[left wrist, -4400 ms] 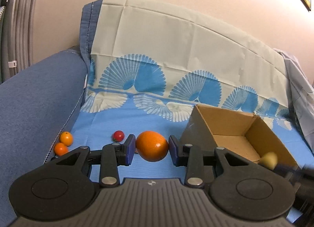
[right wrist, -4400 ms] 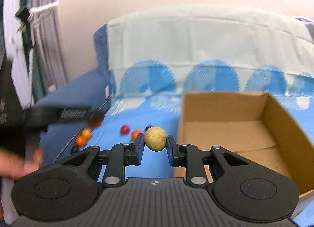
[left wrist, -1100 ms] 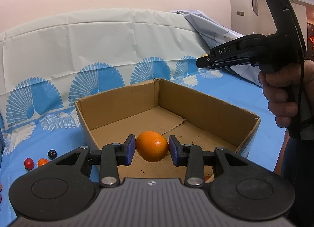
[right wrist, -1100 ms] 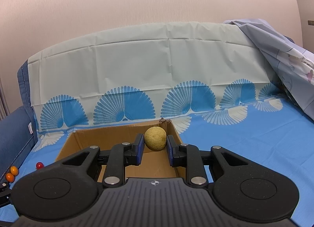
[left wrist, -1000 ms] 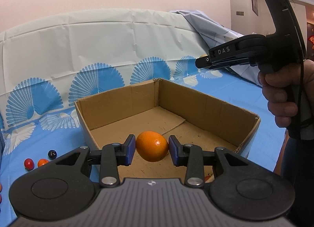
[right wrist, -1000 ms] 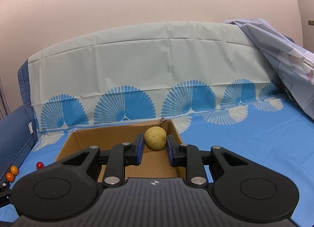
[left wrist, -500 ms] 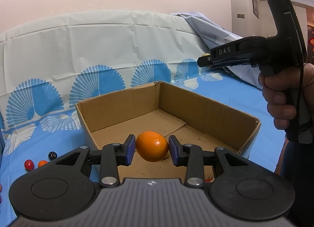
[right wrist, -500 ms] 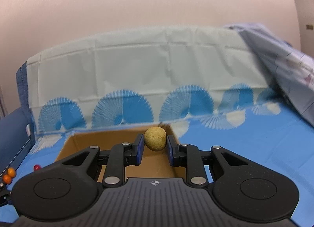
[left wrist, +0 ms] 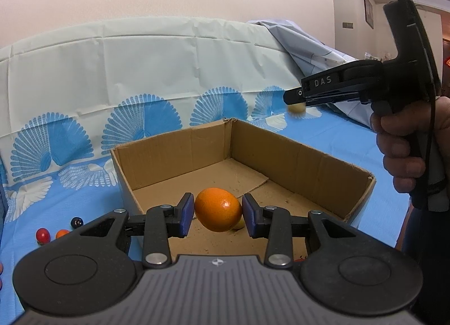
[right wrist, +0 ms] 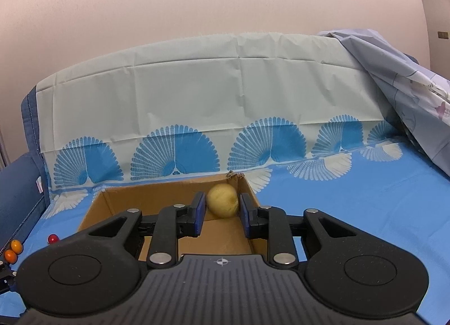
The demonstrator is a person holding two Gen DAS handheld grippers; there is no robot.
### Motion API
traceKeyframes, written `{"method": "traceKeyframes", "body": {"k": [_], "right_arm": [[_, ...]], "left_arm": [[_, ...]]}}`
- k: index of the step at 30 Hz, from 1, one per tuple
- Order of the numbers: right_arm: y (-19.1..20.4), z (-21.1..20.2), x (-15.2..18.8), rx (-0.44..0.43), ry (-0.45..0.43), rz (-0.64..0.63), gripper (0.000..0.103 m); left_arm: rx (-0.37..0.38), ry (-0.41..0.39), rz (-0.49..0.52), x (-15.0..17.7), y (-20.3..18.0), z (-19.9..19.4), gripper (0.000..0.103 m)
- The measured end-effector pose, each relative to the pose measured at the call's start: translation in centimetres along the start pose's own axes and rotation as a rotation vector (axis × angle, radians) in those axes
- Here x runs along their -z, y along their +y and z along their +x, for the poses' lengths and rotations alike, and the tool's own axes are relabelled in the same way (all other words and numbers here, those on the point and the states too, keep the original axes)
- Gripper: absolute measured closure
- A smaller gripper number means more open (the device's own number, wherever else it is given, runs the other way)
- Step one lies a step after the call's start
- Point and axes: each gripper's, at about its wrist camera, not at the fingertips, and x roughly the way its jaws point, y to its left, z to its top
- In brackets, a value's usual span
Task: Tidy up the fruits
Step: 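Open both grippers to drop the orange and yellow-green fruit into the box, then move both open grippers toward the loose fruit beside the sofa back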
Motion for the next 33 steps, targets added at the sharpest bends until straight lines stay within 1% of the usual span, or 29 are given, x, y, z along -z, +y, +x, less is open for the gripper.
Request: {"method": "traceKeyframes", "body": {"k": [1, 3, 23, 27, 33], "right_arm": [[0.1, 0.0, 0.0, 0.003, -0.001, 0.001, 0.066], [0.1, 0.0, 0.1, 0.005, -0.002, 0.001, 0.064], [0.8, 0.0, 0.2, 0.007, 0.004, -0.014, 0.064], [0.9, -0.1, 0.2, 0.009, 0.003, -0.014, 0.064], [1.0, -0.1, 0.2, 0.009, 0.002, -0.014, 0.064]], "left_arm": [[-0.004, -0.005, -0.001, 0.0, 0.1, 0.0, 0.061], [-0.010, -0.012, -0.008, -0.1, 0.2, -0.1, 0.061], [-0.030, -0.021, -0.024, -0.3, 0.6, -0.4, 0.061], [-0.046, -0.025, -0.035, -0.4, 1.1, -0.4, 0.061], [-0.087, -0.034, -0.079, -0.9, 2.8, -0.6, 0.062]]}}
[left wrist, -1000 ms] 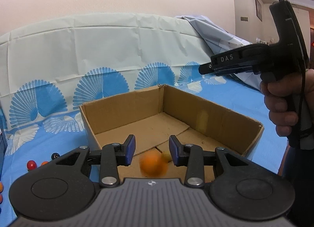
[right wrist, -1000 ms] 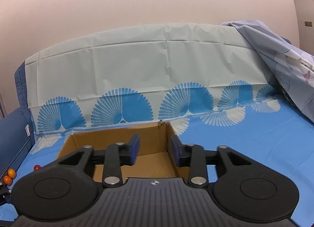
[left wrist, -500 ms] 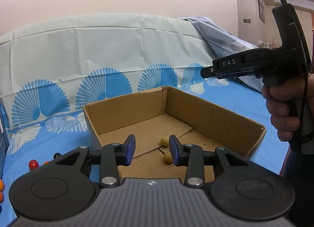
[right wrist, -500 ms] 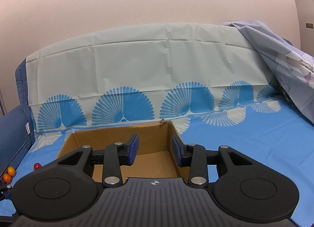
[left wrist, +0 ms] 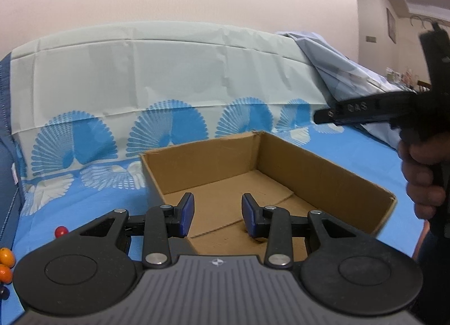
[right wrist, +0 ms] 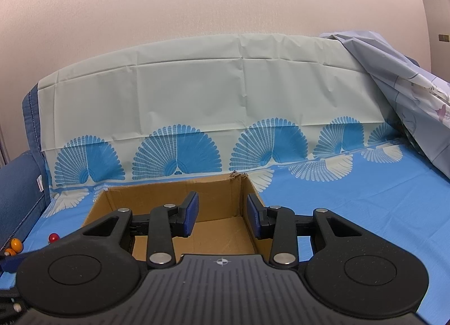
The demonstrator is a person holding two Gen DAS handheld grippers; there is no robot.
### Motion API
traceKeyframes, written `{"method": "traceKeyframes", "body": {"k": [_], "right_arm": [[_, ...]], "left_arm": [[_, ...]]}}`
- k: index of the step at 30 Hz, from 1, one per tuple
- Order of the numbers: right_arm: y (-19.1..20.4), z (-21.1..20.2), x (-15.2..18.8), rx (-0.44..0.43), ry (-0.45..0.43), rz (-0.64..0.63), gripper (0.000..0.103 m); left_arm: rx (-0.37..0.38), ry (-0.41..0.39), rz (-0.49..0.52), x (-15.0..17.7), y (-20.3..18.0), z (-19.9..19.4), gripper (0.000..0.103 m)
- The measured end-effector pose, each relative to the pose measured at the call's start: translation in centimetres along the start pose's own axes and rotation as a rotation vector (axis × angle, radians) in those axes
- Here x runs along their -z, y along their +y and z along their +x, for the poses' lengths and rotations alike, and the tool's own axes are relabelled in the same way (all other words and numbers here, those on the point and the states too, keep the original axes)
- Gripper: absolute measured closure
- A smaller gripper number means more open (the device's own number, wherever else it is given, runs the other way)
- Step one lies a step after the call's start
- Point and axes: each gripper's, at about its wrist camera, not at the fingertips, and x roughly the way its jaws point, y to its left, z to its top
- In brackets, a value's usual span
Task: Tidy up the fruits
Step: 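Move both open grippers toward the loose fruit beside the sofa back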
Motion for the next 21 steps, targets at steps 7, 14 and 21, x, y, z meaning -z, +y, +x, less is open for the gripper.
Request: {"method": "traceKeyframes", "body": {"k": [7, 14, 21], "right_arm": [[0.7, 0.0, -0.1, -0.020, 0.001, 0.014, 0.064], [2.8, 0.1, -0.1, -0.075, -0.014, 0.005, 0.071], [8.1, 0.0, 0.6, -0.169, -0.039, -0.064, 0.071]], "left_arm": [[-0.040, -0.017, 0.030, -1.7, 3.5, -1.4, 0.071], [-0.269, 0.002, 0.069, -1.4, 11.4, -0.8, 0.071], [-0.574, 0.169, -0.315, -0.1, 20.1, 0.7, 0.071]]}}
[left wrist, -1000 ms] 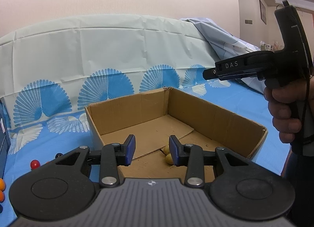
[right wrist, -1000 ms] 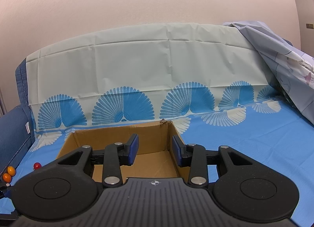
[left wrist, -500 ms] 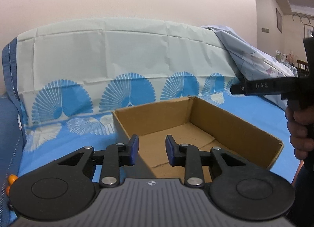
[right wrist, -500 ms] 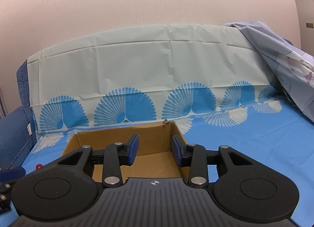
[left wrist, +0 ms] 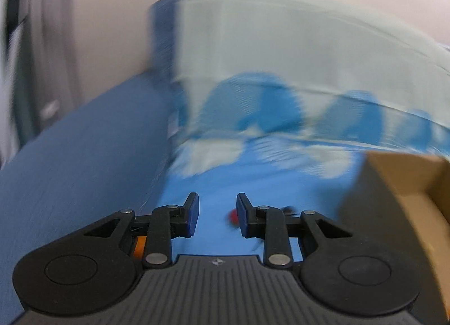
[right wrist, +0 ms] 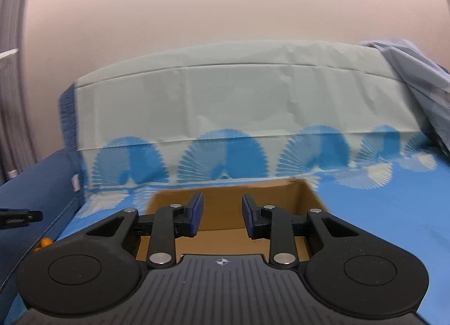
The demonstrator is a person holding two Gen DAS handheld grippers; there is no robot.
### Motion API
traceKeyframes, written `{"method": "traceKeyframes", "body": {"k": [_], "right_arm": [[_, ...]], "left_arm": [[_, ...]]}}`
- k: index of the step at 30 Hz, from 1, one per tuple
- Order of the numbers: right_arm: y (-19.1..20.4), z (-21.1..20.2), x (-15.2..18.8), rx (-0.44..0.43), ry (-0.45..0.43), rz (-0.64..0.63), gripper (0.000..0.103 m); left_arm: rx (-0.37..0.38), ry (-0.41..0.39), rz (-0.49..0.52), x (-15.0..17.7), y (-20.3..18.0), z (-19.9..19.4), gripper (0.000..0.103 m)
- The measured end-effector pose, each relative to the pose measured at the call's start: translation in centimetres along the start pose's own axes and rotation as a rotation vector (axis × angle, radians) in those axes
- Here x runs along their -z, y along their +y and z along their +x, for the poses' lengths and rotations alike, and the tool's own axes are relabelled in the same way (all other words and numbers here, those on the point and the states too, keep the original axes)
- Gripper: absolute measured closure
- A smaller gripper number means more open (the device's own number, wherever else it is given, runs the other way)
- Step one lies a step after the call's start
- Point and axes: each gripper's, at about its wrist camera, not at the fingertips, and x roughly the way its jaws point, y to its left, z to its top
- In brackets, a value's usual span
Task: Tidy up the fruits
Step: 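Move both open grippers toward the loose fruit beside the sofa back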
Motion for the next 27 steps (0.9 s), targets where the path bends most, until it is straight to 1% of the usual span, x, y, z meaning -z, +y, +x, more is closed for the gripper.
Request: {"method": "traceKeyframes", "body": {"k": [1, 3, 7, 10, 12, 15, 17, 20, 21, 23, 24, 25, 27], "right_arm": [[1.2, 0.1, 0.1, -0.023, -0.009, -0.017, 0.071], [3.5, -0.1, 0.3, -0.083, -0.027, -0.035, 0.071], [9.0, -0.1, 1.2, -0.227, -0.046, -0.065, 0.071], [12.6, 1.0, 2.1, -0.306, -0.016, -0.062, 0.071], [14.5, 2.4, 2.8, -0.329, 0.013, -0.046, 0.071], [16.8, 5.4, 4.2, -0.303, 0.075, -0.017, 0.070], [17.9, 7.7, 5.1, -0.253, 0.108, 0.001, 0.068], [18.7, 11.3, 6.5, -0.172, 0.164, 0.033, 0.059], [18.9, 12.5, 7.0, -0.155, 0.182, 0.037, 0.054], [19.3, 14.7, 7.8, -0.143, 0.216, 0.033, 0.046], [19.5, 15.7, 8.3, -0.149, 0.246, 0.035, 0.037], [19.7, 16.7, 8.8, -0.159, 0.280, 0.040, 0.033], [20.3, 18.0, 9.6, -0.152, 0.292, 0.028, 0.033]], "left_arm": [[-0.018, 0.027, -0.045, -0.1, 0.7, 0.6, 0.070], [-0.059, 0.078, -0.101, -0.2, 1.9, 2.0, 0.070], [-0.106, 0.157, -0.206, -0.2, 4.7, 4.2, 0.070], [-0.121, 0.195, -0.333, 0.4, 7.3, 4.6, 0.070], [-0.128, 0.214, -0.417, 0.7, 8.6, 5.0, 0.069], [-0.119, 0.230, -0.498, 1.1, 10.1, 5.5, 0.070], [-0.116, 0.231, -0.503, 1.0, 10.3, 5.8, 0.070], [-0.142, 0.242, -0.474, 0.9, 9.7, 6.5, 0.070], [-0.151, 0.245, -0.473, 0.9, 9.5, 6.7, 0.070], [-0.170, 0.255, -0.480, 1.2, 9.3, 7.2, 0.069], [-0.184, 0.265, -0.486, 1.3, 9.3, 7.5, 0.069], [-0.193, 0.274, -0.494, 1.4, 9.3, 8.0, 0.069], [-0.206, 0.294, -0.507, 1.6, 9.4, 8.8, 0.068]]}}
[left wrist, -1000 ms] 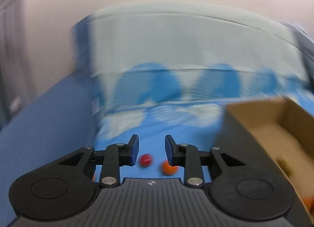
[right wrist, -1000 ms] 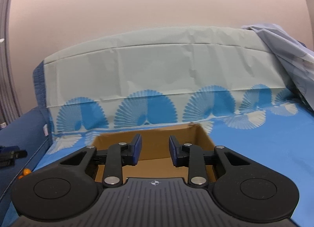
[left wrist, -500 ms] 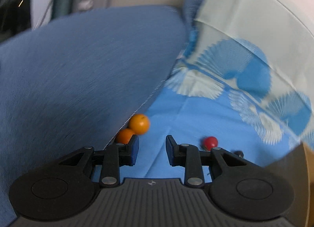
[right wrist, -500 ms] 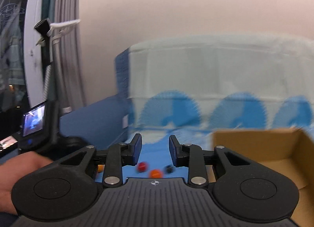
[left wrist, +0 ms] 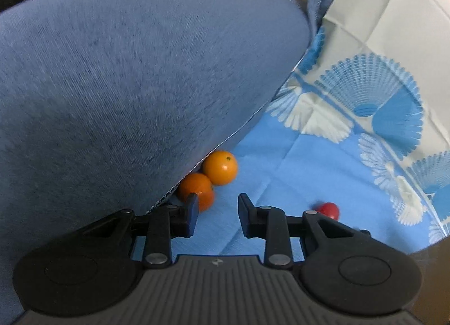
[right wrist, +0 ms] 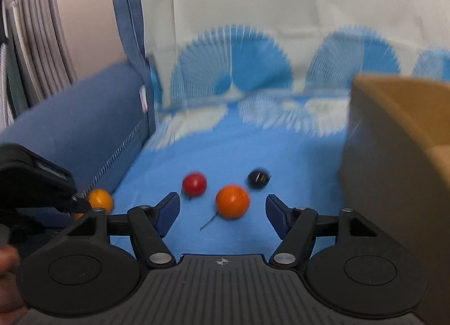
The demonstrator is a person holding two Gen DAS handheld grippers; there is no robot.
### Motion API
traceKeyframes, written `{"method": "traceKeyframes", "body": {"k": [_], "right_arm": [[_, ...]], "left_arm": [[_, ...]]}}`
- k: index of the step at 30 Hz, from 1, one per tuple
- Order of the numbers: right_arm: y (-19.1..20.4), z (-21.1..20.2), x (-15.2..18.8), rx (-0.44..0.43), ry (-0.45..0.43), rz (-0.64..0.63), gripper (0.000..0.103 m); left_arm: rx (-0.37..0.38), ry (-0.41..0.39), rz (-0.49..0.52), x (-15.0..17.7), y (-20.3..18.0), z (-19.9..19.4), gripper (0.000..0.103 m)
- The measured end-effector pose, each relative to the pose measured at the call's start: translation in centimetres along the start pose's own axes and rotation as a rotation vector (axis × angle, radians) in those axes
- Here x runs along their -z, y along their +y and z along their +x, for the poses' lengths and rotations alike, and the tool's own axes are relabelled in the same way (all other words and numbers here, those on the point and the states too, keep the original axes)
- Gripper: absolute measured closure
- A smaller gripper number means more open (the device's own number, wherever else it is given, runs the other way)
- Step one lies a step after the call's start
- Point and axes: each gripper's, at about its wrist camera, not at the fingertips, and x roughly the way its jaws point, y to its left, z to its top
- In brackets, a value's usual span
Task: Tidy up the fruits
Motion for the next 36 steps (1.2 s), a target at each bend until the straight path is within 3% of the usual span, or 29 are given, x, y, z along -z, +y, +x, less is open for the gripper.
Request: {"method": "traceKeyframes", "body": {"k": [6, 8, 10, 13, 15, 17, 18, 19, 21, 29, 36], "right_arm": [[0.4, 2.9, 0.9, 0.045, 0.023, -0.007, 0.033], [0.5, 3.6, 1.3, 0.046, 0.017, -0.020, 0.033], [0.6, 4.1, 1.4, 0.045, 0.014, -0.030, 0.033], [0.1, 5.4, 1.5, 0.047, 0.031, -0.014, 0.033], [0.2, 5.5, 1.3, 0.053, 0.019, -0.013, 0.034], [0.2, 5.6, 1.3, 0.047, 0.022, -0.018, 0.034], [0.2, 5.6, 1.3, 0.047, 0.019, -0.020, 0.040], [0.2, 5.5, 1.3, 0.045, 0.016, -0.022, 0.053], [0.0, 5.1, 1.3, 0.033, 0.014, -0.029, 0.065], [0.8, 1.8, 1.6, -0.022, 0.040, -0.109, 0.066], [1.5, -4.8, 2.4, -0.102, 0.155, -0.211, 0.066]], "left_arm": [[-0.064, 0.003, -0.018, -0.1, -0.5, 1.8, 0.063], [-0.061, -0.008, -0.030, -0.1, -0.7, 2.1, 0.053], [-0.072, -0.012, -0.023, 0.0, -1.0, 2.3, 0.050], [-0.103, -0.021, -0.012, 0.2, -1.5, 2.6, 0.050], [-0.127, -0.030, -0.016, 0.3, -1.7, 2.8, 0.051], [-0.167, -0.040, -0.019, 0.4, -2.0, 3.2, 0.060], [-0.195, -0.042, -0.018, 0.5, -2.0, 3.4, 0.064], [-0.221, -0.040, -0.016, 0.5, -2.0, 3.6, 0.068], [-0.216, -0.047, -0.026, 0.6, -1.9, 3.6, 0.070], [-0.167, -0.033, -0.017, 0.9, -1.4, 2.5, 0.072], [-0.061, -0.015, 0.039, 1.6, -1.6, 0.1, 0.072]]}}
